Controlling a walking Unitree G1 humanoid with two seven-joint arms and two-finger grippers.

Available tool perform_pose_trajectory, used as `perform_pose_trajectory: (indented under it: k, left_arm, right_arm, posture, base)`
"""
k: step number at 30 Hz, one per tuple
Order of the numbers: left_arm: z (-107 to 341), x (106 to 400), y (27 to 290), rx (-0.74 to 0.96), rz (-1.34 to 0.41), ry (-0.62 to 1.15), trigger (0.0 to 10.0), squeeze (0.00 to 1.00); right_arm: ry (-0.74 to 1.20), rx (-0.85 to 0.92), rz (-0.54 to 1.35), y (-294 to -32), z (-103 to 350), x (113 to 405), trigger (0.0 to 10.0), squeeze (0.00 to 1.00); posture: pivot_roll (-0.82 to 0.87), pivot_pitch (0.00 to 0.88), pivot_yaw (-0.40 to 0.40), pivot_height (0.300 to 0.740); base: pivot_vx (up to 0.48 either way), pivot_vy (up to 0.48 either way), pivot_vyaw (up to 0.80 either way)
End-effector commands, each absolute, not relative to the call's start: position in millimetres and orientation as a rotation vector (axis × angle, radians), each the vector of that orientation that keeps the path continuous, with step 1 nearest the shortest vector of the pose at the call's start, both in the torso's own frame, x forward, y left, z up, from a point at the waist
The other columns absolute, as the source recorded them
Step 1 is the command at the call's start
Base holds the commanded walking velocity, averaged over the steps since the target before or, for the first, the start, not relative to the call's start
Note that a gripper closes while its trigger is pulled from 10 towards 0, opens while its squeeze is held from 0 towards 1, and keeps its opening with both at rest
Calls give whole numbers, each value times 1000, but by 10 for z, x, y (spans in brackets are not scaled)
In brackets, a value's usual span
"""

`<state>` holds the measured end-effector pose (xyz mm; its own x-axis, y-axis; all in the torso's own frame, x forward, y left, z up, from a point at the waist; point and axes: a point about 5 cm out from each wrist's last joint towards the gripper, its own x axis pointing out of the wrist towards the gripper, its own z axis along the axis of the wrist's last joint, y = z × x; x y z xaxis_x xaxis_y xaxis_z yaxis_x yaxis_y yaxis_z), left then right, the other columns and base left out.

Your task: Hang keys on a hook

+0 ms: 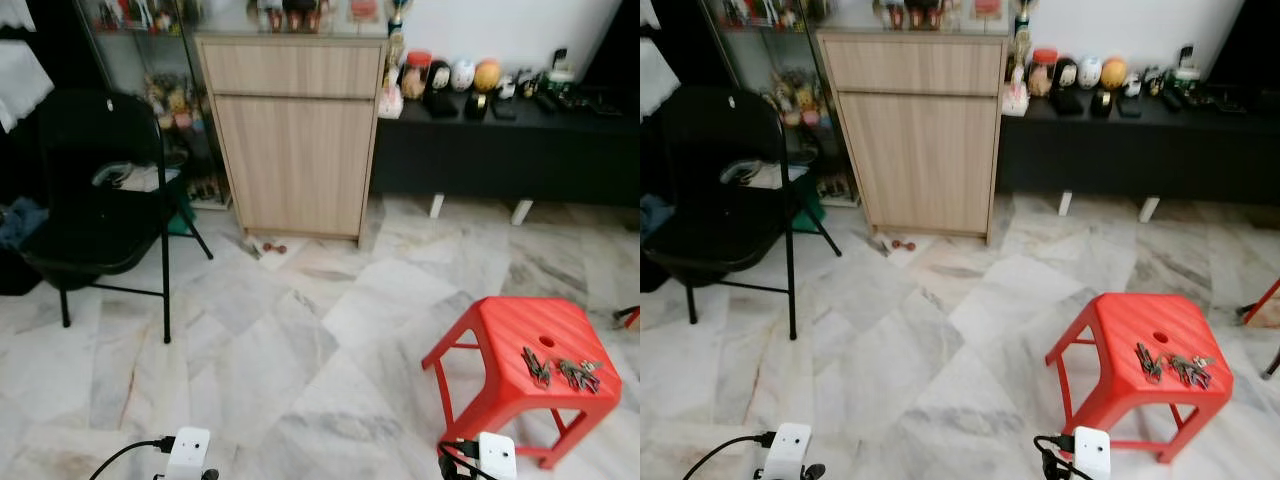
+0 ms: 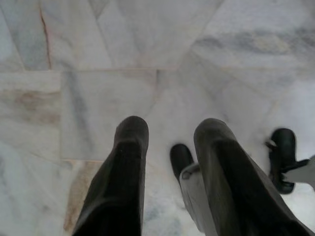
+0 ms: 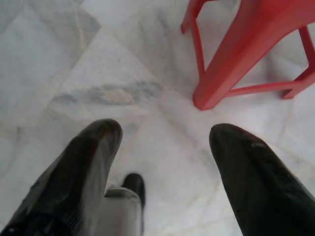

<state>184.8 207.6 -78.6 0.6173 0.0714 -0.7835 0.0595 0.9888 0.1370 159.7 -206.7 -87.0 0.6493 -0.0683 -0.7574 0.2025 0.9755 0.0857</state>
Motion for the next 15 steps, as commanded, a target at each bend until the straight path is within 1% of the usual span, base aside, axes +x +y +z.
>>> perform_pose_trajectory:
  k: [1, 7, 15]
  left_arm:
    - [-804, 1812, 2077, 166, -5, 919, 10000, 0]
    - [-802, 1815, 2074, 164, -3, 917, 10000, 0]
    - [-798, 1824, 2072, 151, 3, 914, 10000, 0]
  right_arm:
    - [849, 168, -161, -2077, -869, 1591, 10000, 0]
    - [847, 174, -155, -2072, -868, 1596, 10000, 0]
    - [843, 171, -154, -2073, -865, 1600, 10000, 0]
  posture:
    - [13, 0, -20, 740]
    - [12, 0, -19, 740]
    - [11, 0, -20, 740]
  base:
    - [0, -277, 0]
    - [0, -277, 0]
    - [0, 0, 0]
